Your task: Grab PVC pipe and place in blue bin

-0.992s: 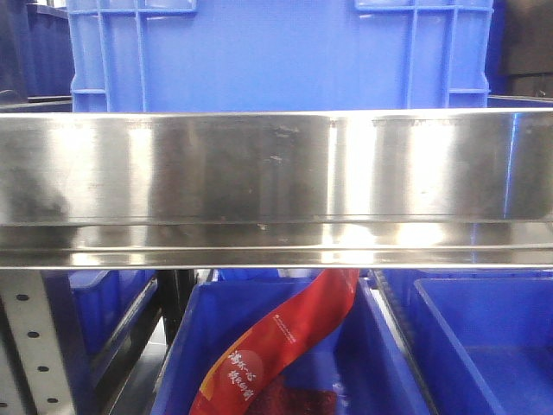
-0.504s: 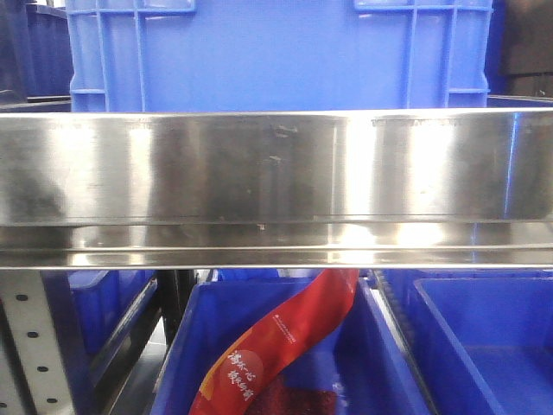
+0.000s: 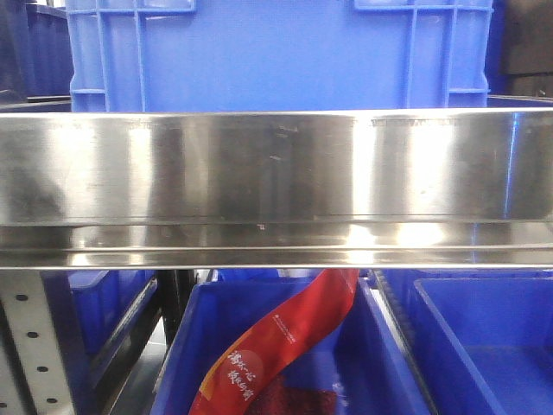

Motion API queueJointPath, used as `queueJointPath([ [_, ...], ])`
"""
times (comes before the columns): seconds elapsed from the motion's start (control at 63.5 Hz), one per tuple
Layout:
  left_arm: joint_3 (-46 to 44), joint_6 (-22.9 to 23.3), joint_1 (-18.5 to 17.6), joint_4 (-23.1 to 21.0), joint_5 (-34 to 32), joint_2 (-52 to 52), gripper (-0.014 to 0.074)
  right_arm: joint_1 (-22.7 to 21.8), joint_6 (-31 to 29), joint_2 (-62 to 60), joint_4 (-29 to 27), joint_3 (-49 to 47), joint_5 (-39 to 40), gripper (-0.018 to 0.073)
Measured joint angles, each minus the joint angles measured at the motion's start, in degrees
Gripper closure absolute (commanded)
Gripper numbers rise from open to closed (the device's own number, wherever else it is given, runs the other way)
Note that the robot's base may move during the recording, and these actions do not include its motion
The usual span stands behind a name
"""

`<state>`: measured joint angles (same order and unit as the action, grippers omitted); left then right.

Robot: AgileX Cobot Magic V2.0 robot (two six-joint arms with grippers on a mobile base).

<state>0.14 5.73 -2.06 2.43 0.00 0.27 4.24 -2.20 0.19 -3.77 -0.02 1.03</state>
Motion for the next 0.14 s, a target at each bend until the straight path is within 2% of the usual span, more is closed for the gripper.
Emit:
queueJointPath([
  [0.142,0.00,0.00,0.00,0.00,0.00,0.00,0.0707,0.00,0.00,0.00,0.00,0.00,0.00,0.0727],
])
